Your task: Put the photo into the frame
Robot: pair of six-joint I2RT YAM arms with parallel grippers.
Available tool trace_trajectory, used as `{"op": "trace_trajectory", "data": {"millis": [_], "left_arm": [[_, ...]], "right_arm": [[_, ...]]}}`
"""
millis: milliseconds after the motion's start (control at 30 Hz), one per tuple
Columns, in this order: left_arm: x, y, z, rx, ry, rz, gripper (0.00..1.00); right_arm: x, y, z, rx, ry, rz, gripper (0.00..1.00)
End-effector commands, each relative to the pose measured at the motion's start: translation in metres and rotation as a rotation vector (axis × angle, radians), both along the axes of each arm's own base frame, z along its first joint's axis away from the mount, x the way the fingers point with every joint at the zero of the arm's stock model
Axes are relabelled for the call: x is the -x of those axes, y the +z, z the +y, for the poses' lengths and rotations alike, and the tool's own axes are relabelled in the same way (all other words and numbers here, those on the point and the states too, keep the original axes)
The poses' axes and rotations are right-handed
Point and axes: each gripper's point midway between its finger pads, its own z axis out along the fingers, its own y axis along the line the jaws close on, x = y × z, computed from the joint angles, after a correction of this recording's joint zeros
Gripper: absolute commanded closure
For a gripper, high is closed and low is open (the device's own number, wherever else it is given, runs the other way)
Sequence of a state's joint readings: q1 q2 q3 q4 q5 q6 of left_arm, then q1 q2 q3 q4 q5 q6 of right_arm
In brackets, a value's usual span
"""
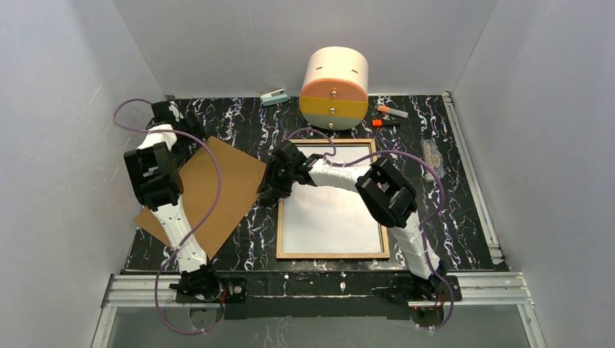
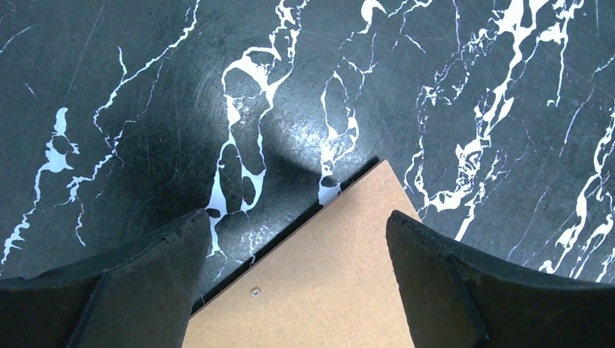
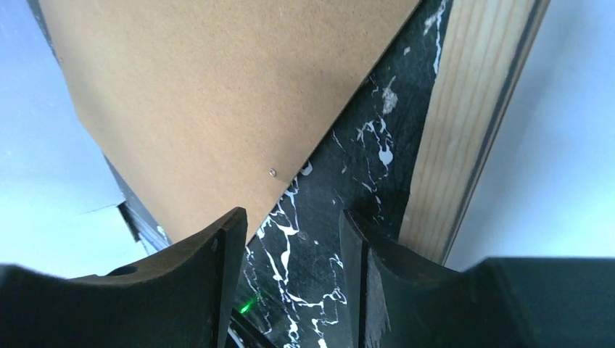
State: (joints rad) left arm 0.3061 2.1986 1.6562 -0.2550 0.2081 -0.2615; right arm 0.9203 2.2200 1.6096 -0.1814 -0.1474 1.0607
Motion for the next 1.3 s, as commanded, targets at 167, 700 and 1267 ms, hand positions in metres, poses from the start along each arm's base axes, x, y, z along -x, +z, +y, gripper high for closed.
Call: {"op": "trace_trajectory", "data": {"millis": [167, 700, 1267], "left_arm": [[0.061, -0.037, -0.023, 0.114, 0.002, 0.167, 0.14], [0.105, -0.039, -0.055, 0.259, -0.015, 0.305, 0.23], [0.098, -0.001, -0.065, 0.307, -0.013, 0.218, 0.27]], "right_arm": [[-0.003, -0.047, -0.003, 0.052, -0.047, 0.077, 0.40], [-0.037, 0.008, 0.034, -0.188, -0.067, -0.115, 0.42], [-0.037, 0.118, 0.045, -0.515, -0.003, -0.286, 0.46]]}}
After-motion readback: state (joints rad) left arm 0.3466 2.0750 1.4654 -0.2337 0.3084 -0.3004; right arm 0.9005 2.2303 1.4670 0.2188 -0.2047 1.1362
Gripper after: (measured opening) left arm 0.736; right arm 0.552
